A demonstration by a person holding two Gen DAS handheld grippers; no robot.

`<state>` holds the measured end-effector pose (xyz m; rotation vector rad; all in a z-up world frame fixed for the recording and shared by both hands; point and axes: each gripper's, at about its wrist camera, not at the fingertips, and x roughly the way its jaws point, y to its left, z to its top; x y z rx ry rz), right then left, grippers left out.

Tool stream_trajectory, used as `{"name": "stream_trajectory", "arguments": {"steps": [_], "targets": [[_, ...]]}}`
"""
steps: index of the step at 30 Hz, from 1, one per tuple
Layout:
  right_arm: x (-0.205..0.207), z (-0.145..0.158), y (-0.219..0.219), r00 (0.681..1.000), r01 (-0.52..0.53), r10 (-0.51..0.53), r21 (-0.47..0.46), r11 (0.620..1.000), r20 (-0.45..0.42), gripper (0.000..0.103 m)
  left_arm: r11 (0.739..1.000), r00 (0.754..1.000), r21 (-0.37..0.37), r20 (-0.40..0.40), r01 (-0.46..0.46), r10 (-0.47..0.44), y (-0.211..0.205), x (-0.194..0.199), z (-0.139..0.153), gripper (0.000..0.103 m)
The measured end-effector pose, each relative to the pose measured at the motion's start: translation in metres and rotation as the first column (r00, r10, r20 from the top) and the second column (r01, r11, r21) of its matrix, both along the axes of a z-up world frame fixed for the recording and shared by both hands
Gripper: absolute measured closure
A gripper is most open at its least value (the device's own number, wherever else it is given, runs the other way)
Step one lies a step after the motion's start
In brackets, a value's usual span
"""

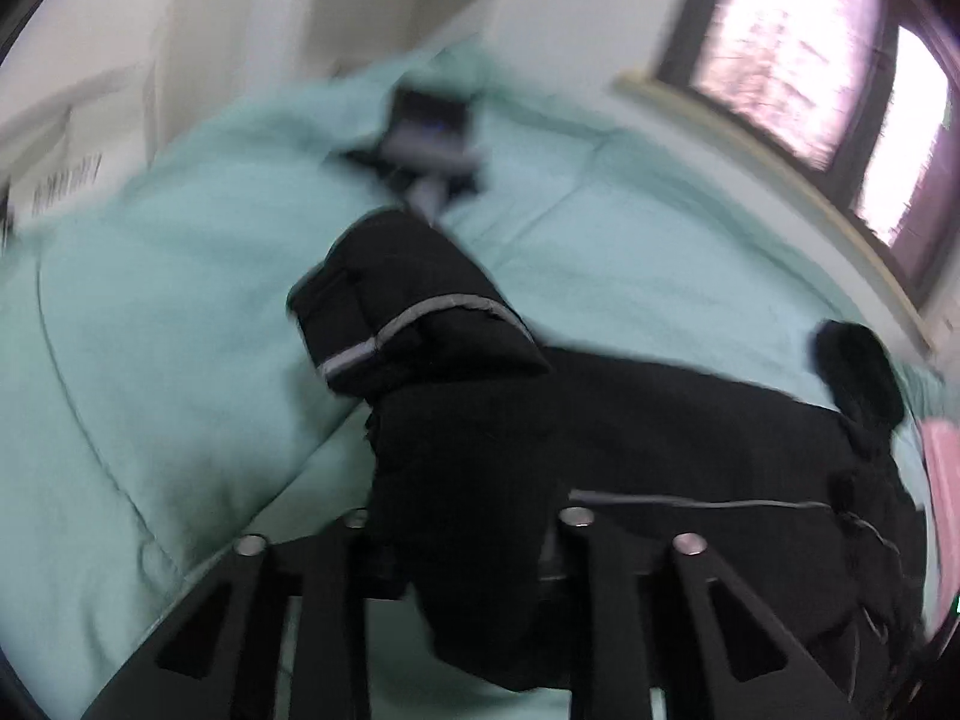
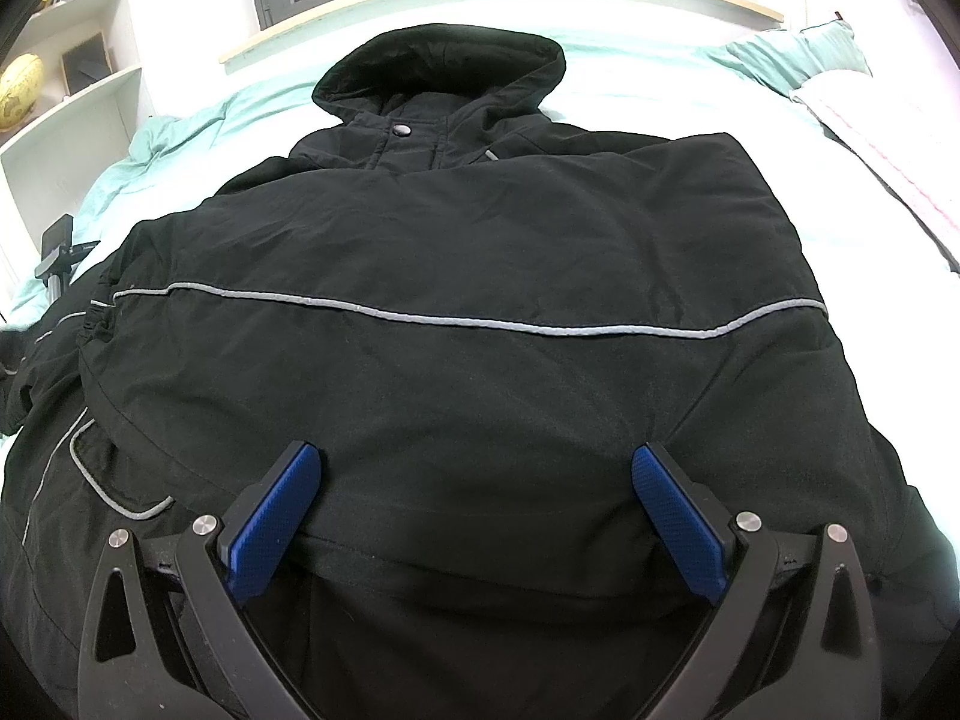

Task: Fold large clothes
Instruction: 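Lift the held sleeve with the left gripper, lay it across the body, open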

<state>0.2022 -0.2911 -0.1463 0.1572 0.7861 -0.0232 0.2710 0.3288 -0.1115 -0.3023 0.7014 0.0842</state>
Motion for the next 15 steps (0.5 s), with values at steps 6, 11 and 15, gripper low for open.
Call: {"name": "stream_trajectory", "arguments": {"steps": [6, 11, 15], "targets": [[0.000, -0.001, 0.000, 1.000, -0.002, 0.002, 0.002, 1.000, 0.003, 0.000, 0.951, 0.938, 0.109, 0.163, 0.290, -0.305, -0.121, -0.019, 0.085, 0.082], [0.002, -0.001, -0.001, 1.000, -0.004, 0.004, 0.007, 1.000, 0.001, 0.000, 0.866, 0.851, 0.086, 0.158, 0.493, -0.501, -0.229, -0.012, 0.091, 0.083], [0.002, -0.001, -0.001, 1.000, -0.007, 0.007, 0.005, 1.000, 0.003, 0.000, 0.750, 0.746, 0.100, 0.082, 0.654, -0.661, -0.318, -0.003, 0.056, 0.082]]}}
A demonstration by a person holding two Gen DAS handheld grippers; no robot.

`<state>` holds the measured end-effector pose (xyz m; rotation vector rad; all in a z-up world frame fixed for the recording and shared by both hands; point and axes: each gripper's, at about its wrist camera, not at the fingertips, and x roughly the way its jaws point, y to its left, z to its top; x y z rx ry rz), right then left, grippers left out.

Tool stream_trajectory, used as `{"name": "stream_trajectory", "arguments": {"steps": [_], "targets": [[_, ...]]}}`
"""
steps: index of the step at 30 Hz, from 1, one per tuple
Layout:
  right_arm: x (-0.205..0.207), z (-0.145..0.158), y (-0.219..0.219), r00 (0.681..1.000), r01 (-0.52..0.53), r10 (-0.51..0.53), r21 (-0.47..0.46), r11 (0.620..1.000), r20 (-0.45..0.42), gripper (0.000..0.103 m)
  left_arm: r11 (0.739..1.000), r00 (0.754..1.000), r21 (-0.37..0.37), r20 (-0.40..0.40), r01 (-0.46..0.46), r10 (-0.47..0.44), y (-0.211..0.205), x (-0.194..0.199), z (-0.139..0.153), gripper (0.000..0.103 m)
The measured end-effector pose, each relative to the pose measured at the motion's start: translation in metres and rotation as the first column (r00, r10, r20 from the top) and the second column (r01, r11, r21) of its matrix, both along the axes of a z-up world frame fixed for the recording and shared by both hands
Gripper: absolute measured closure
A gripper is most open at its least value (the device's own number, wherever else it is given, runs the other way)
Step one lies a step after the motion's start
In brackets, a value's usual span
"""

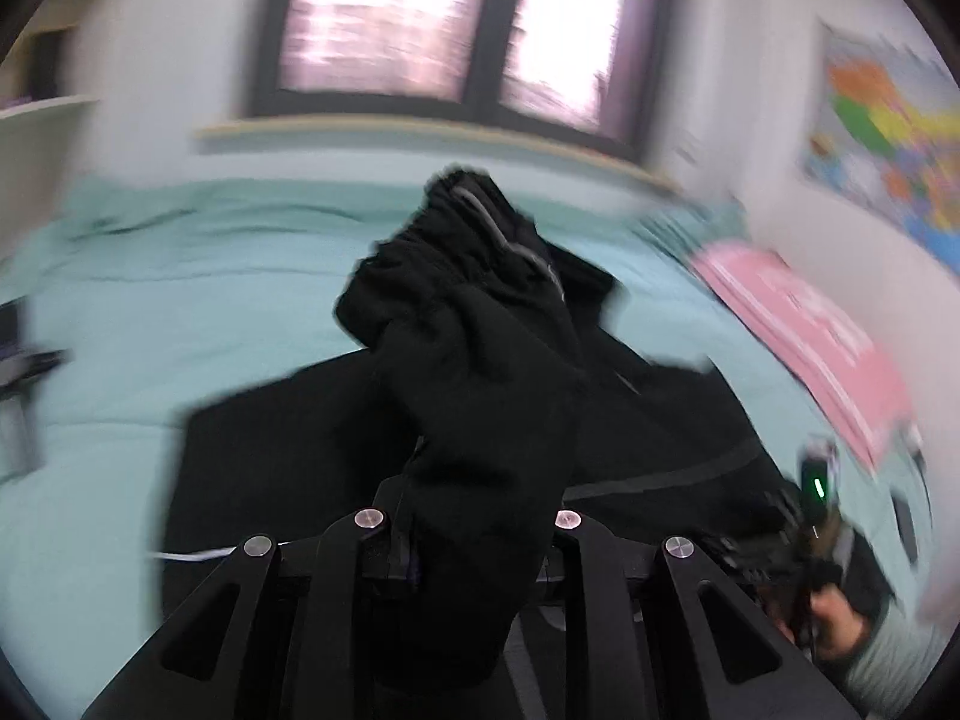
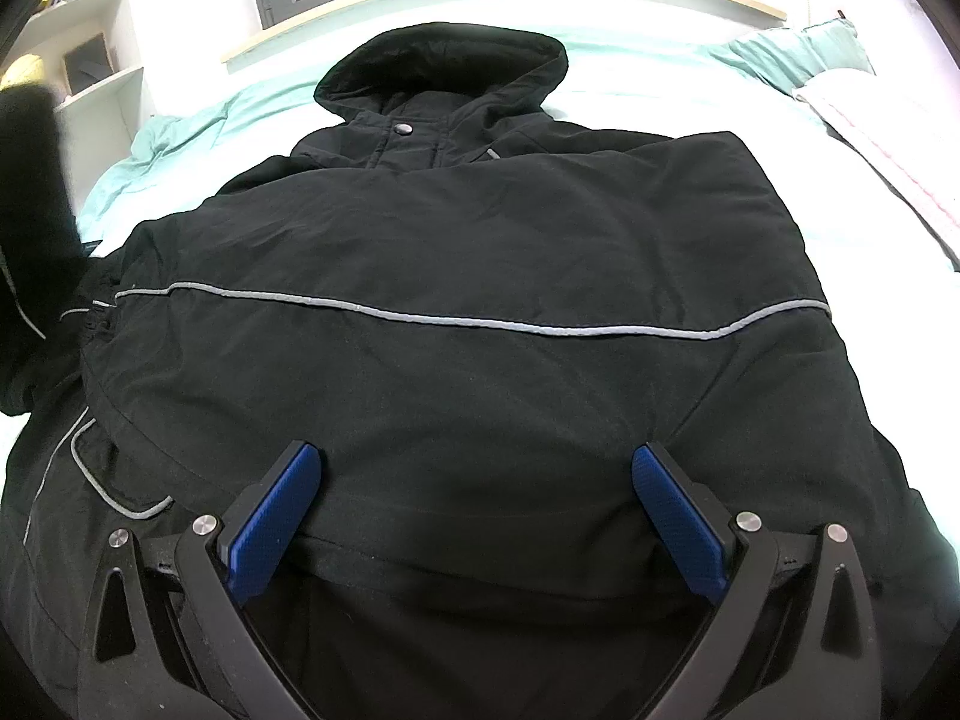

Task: Fold large clothes
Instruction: 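Lift the held sleeve with the left gripper, lay it across the body, open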

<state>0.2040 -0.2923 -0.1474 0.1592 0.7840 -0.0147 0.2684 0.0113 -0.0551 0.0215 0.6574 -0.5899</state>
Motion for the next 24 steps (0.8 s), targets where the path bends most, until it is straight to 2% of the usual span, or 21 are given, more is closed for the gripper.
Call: {"name": "stream_trajectory", "arguments": {"steps": [2, 4, 6, 7, 8, 10, 15, 18, 21, 24], "targets": [[0.001, 0.000, 0.000, 1.000, -0.002, 0.002, 0.002, 1.000, -0.003, 0.000, 0.995, 0.994, 0.082, -0.093, 0.060, -0.052, -0.034, 0.014, -0.033, 0.079], [0.001, 0.000, 0.000, 1.000, -0.003, 0.003, -0.002, 1.000, -0.005, 0.000, 0.976, 0.981, 0.207, -0.190, 0.067, -0.028, -0.064, 0.034, -0.075, 0.077], [0.001, 0.000, -0.001, 1.000, -0.004, 0.004, 0.004, 1.000, -0.005, 0.000, 0.967, 0.976, 0.246, -0.220, 0.060, -0.004, -0.075, 0.041, -0.100, 0.072], [0.001, 0.000, -0.001, 1.000, -0.004, 0.004, 0.004, 1.000, -0.005, 0.000, 0.968, 0.979, 0.247, -0.205, 0.049, 0.003, -0.078, 0.039, -0.100, 0.066], [0.001, 0.000, 0.000, 1.000, -0.003, 0.003, 0.002, 1.000, -0.006, 0.000, 0.969, 0.980, 0.241, -0.201, 0.056, -0.007, -0.081, 0.035, -0.096, 0.051], [0.002, 0.000, 0.001, 1.000, 0.000, 0.000, -0.004, 1.000, -0.015, 0.000, 0.976, 0.976, 0.200, -0.210, 0.092, -0.049, -0.079, 0.024, -0.087, 0.037], [0.010, 0.016, 0.009, 0.992, -0.011, 0.006, -0.036, 0.999, -0.127, 0.000, 0.989, 0.980, 0.077, -0.168, 0.124, -0.110, -0.058, 0.001, -0.049, 0.034], [-0.005, 0.044, 0.018, 0.992, -0.092, 0.103, 0.142, 0.986, -0.069, 0.000, 0.995, 0.987, 0.014, -0.126, 0.100, -0.097, -0.032, -0.007, -0.024, 0.033], [-0.007, 0.064, 0.042, 0.984, -0.158, 0.172, 0.239, 0.958, -0.037, 0.000, 0.999, 0.993, -0.012, -0.111, 0.042, -0.043, -0.004, -0.011, -0.012, 0.033], [0.005, 0.069, 0.069, 0.973, -0.201, 0.226, 0.300, 0.932, -0.050, 0.000, 0.999, 0.993, -0.001, -0.114, -0.035, 0.034, 0.021, -0.009, -0.009, 0.033]]}}
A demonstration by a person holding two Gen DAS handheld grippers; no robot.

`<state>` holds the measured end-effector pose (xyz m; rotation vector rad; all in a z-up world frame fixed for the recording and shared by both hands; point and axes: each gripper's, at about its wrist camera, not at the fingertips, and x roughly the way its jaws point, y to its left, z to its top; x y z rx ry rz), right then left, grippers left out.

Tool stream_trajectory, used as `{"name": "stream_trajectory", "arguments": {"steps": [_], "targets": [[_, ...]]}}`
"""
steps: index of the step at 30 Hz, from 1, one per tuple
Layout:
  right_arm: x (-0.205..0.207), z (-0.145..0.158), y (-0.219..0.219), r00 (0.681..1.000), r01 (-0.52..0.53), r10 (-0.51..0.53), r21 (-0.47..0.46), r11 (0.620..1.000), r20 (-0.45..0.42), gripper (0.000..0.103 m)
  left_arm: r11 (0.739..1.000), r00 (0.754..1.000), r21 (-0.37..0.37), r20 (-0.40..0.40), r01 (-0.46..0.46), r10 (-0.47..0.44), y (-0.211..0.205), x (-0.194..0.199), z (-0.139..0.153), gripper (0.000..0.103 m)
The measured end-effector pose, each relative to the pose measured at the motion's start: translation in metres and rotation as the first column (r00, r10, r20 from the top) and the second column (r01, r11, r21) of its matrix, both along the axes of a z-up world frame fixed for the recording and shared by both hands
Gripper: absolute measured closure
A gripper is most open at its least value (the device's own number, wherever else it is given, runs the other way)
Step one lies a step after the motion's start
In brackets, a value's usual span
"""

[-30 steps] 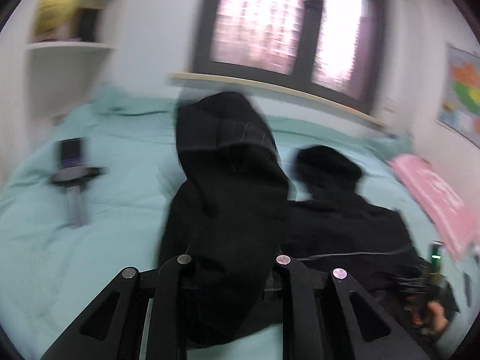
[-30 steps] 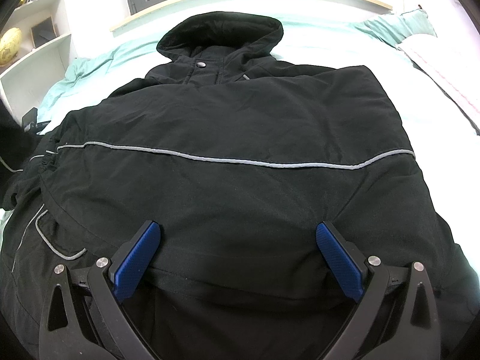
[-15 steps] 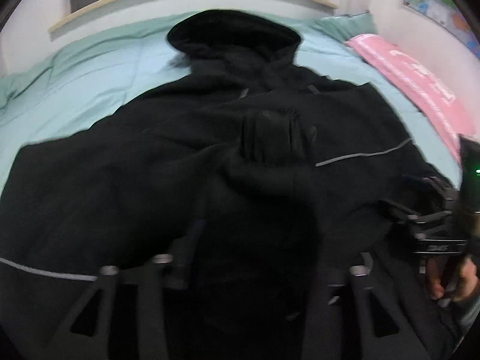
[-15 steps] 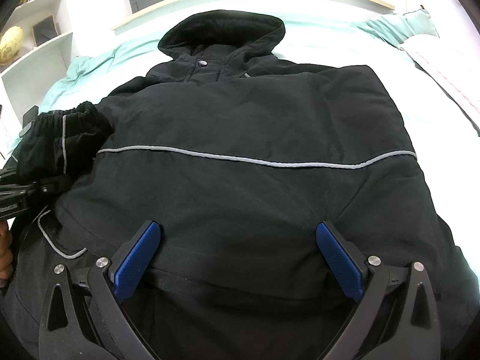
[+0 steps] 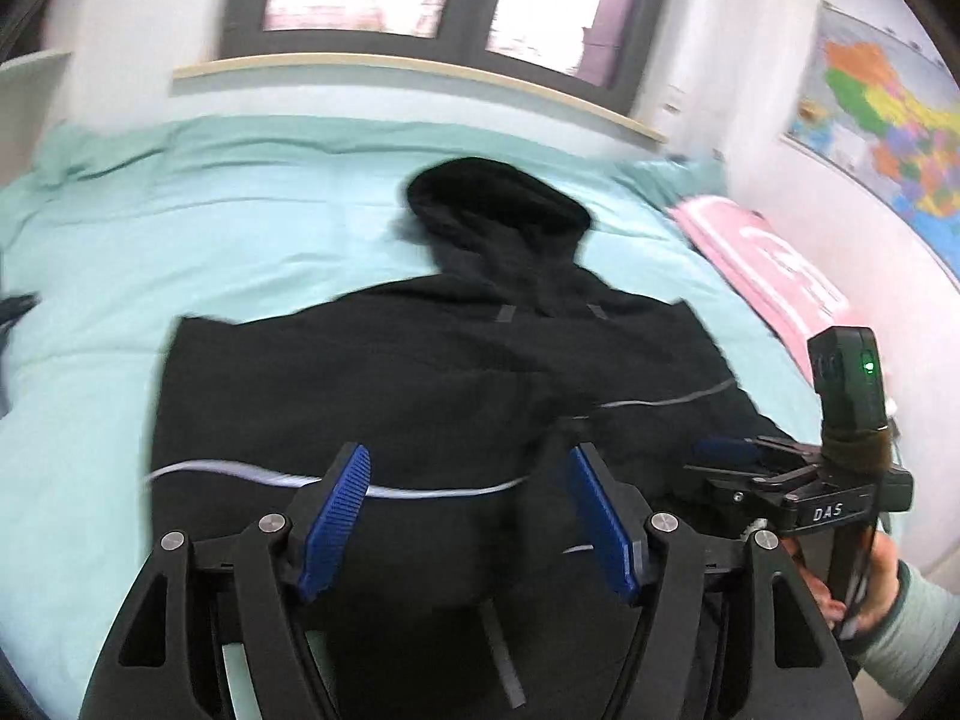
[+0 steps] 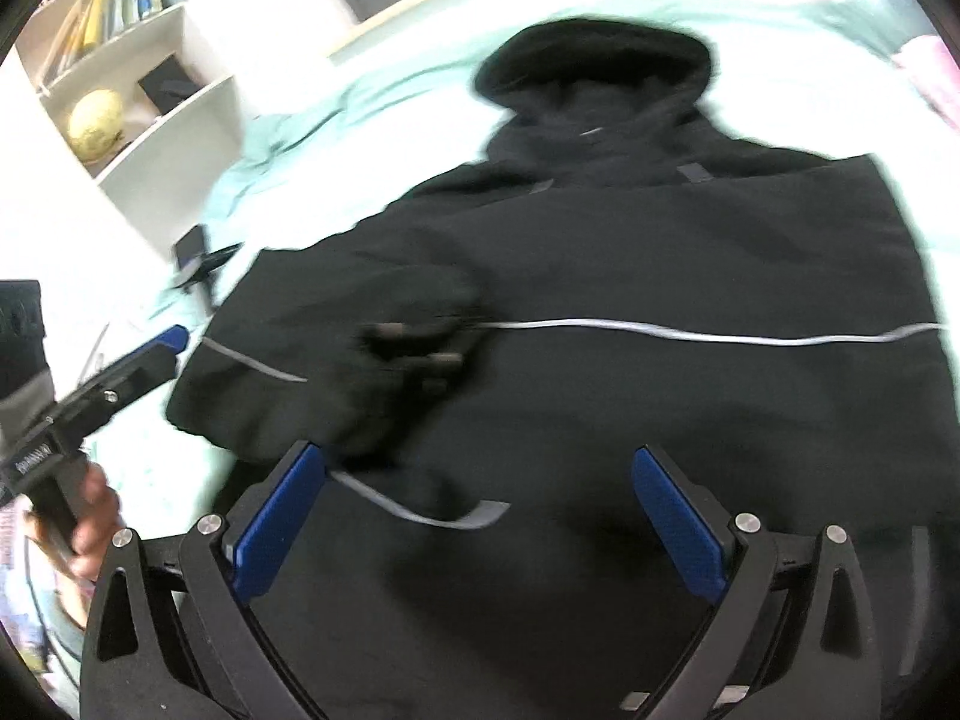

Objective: Fold large clothes

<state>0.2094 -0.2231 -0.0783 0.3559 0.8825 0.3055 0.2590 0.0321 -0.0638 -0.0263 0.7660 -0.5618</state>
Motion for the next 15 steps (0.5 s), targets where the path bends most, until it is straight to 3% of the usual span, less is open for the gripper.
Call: {"name": "stream_trajectory", "arguments": {"steps": [3, 6, 7, 8, 9, 11, 13, 15], "targets": [[0.018, -0.001, 0.021, 1.000, -0.001, 0.003, 0.086, 0.996, -0.023, 0.000, 0.997, 0.997, 0.020, -0.009, -0.071, 0.071, 0.026, 0.002, -0.005, 0.033], [0.049, -0.017, 0.042, 0.994, 0.047, -0.033, 0.143, 0.989, -0.102, 0.000, 0.986, 0.986, 0.041, -0.007, -0.164, 0.164, 0.045, 0.006, -0.011, 0.033], [0.053, -0.022, 0.050, 0.993, 0.051, -0.036, 0.133, 0.990, -0.116, 0.011, 0.982, 0.982, 0.030, -0.015, -0.188, 0.188, 0.051, 0.006, -0.013, 0.033], [0.061, -0.026, 0.061, 0.991, 0.048, -0.035, 0.100, 0.994, -0.129, 0.033, 0.981, 0.980, 0.020, -0.027, -0.195, 0.195, 0.056, 0.006, -0.015, 0.033], [0.066, -0.028, 0.068, 0.989, 0.053, -0.045, 0.051, 0.997, -0.141, 0.040, 0.980, 0.980, 0.015, -0.034, -0.196, 0.197, 0.058, 0.006, -0.016, 0.033], [0.064, -0.019, 0.074, 0.994, 0.053, -0.052, 0.005, 0.999, -0.095, 0.055, 0.980, 0.979, 0.026, -0.033, -0.200, 0.200, 0.058, 0.007, -0.015, 0.033], [0.052, 0.002, 0.069, 1.000, 0.028, -0.027, -0.015, 1.000, 0.012, 0.058, 0.973, 0.976, 0.075, 0.011, -0.217, 0.217, 0.054, 0.006, -0.008, 0.033], [0.038, 0.030, 0.057, 0.994, 0.042, -0.031, -0.100, 0.994, 0.107, 0.059, 0.964, 0.972, 0.129, 0.072, -0.232, 0.224, 0.041, 0.007, 0.004, 0.033]]}}
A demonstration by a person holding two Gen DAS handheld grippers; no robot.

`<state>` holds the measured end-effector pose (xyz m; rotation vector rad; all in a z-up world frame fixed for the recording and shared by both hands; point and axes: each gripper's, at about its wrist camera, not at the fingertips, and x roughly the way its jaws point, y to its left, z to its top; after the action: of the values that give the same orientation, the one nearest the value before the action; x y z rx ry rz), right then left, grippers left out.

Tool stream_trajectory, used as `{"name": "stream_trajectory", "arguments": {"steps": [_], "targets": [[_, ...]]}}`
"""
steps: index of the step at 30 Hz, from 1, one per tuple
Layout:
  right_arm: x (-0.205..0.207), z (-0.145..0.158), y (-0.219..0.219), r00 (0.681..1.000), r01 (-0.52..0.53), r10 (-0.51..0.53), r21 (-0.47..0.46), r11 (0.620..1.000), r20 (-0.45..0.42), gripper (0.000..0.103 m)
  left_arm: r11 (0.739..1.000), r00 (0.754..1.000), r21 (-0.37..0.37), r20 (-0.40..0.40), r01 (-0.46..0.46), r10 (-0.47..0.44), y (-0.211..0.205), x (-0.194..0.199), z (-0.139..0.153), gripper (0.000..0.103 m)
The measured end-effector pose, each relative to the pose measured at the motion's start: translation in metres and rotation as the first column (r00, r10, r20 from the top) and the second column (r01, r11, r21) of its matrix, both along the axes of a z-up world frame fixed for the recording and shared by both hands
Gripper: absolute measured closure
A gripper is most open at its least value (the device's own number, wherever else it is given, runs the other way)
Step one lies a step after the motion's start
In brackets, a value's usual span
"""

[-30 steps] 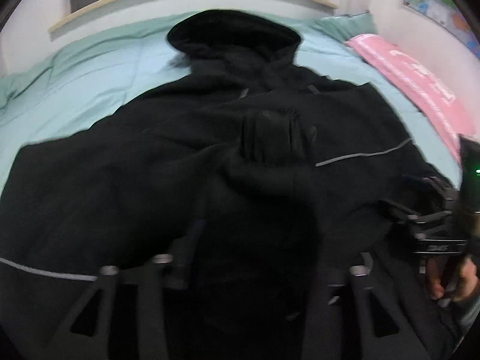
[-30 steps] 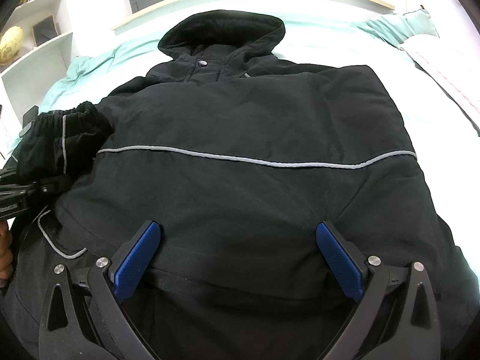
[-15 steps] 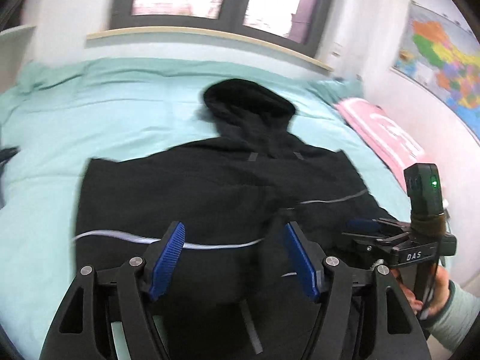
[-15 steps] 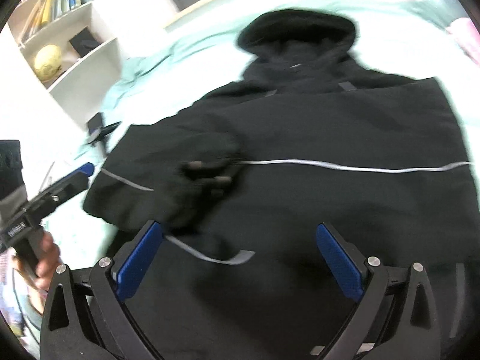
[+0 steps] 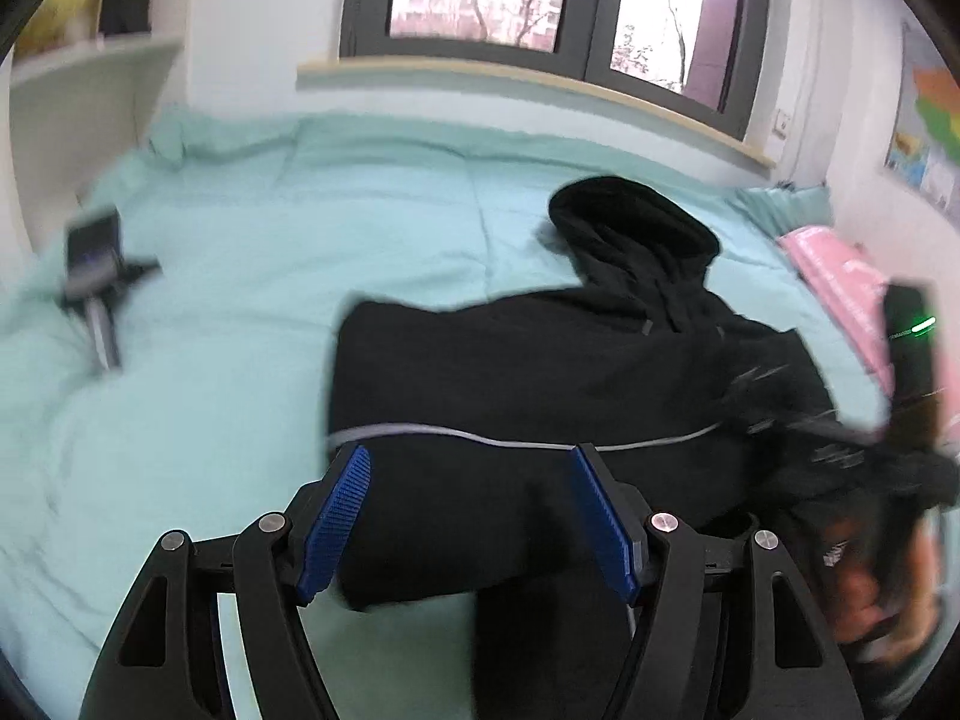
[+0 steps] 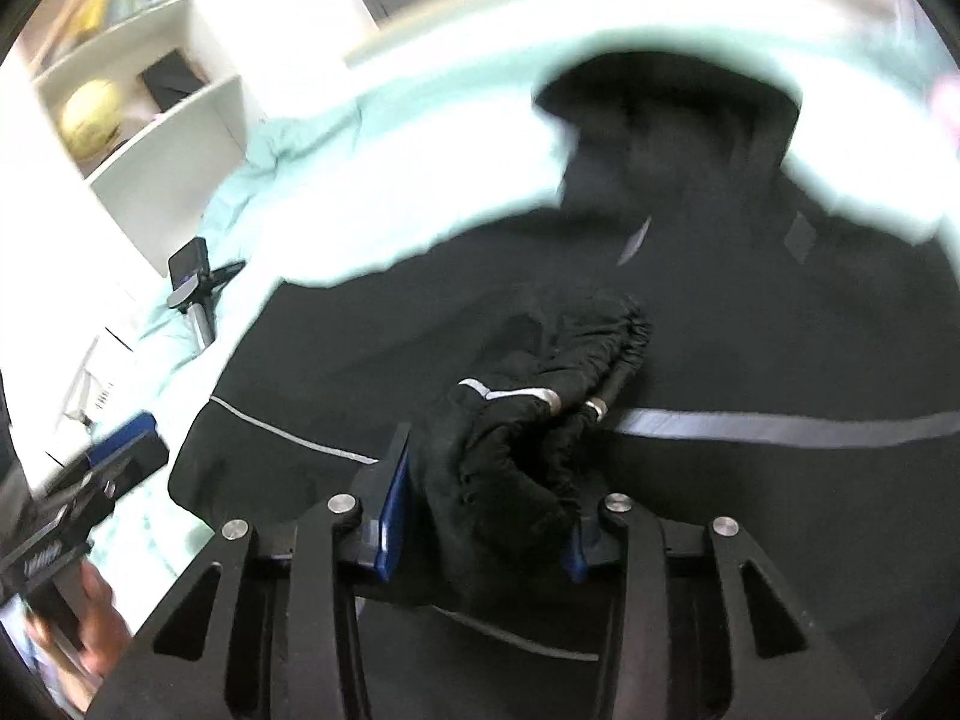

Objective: Fold large clothes

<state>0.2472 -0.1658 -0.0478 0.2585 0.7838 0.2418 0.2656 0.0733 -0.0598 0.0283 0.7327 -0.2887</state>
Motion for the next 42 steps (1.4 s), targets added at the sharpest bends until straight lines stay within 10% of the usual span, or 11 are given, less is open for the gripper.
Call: {"name": "stream_trajectory", "arguments": {"steps": [10, 14, 18, 23, 29, 33, 39, 42], "targets": [[-0.012, 0.081, -0.124, 0.976, 0.154, -0.098, -0.296, 0.943, 0.194, 0.059, 0.994, 0.994, -0.063, -0.053, 0.092, -0.095, -0.085, 0.046, 0.002, 0.033], [-0.008, 0.054, -0.181, 0.982, 0.180, -0.155, -0.284, 0.942, 0.108, 0.058, 0.984, 0.975, -0.132, -0.167, 0.122, -0.143, -0.116, 0.069, -0.037, 0.033], [0.004, -0.026, -0.214, 0.974, 0.186, -0.212, -0.262, 0.947, -0.074, 0.052, 0.994, 0.961, -0.027, -0.254, 0.105, -0.108, -0.141, 0.082, -0.092, 0.033], [0.006, -0.069, -0.208, 0.964, 0.144, -0.209, -0.338, 0.930, -0.166, 0.039, 0.983, 0.958, 0.100, -0.257, 0.156, -0.126, -0.156, 0.077, -0.086, 0.033], [-0.012, -0.003, -0.194, 0.974, 0.199, -0.225, -0.369, 0.908, -0.029, 0.020, 0.986, 0.978, -0.111, -0.157, 0.122, -0.138, -0.130, 0.084, -0.026, 0.033], [0.012, 0.023, -0.167, 0.987, 0.158, -0.163, -0.280, 0.947, 0.003, 0.019, 0.987, 0.963, -0.142, -0.247, 0.073, -0.107, -0.137, 0.118, -0.039, 0.032], [0.081, -0.065, -0.140, 0.939, 0.051, -0.157, -0.327, 0.944, -0.306, 0.019, 0.998, 0.950, -0.021, -0.305, 0.064, -0.067, -0.152, 0.125, -0.085, 0.033], [0.082, -0.084, -0.147, 0.944, 0.071, -0.159, -0.294, 0.953, -0.289, 0.012, 0.997, 0.952, 0.042, -0.303, 0.066, -0.051, -0.156, 0.122, -0.094, 0.033]]}}
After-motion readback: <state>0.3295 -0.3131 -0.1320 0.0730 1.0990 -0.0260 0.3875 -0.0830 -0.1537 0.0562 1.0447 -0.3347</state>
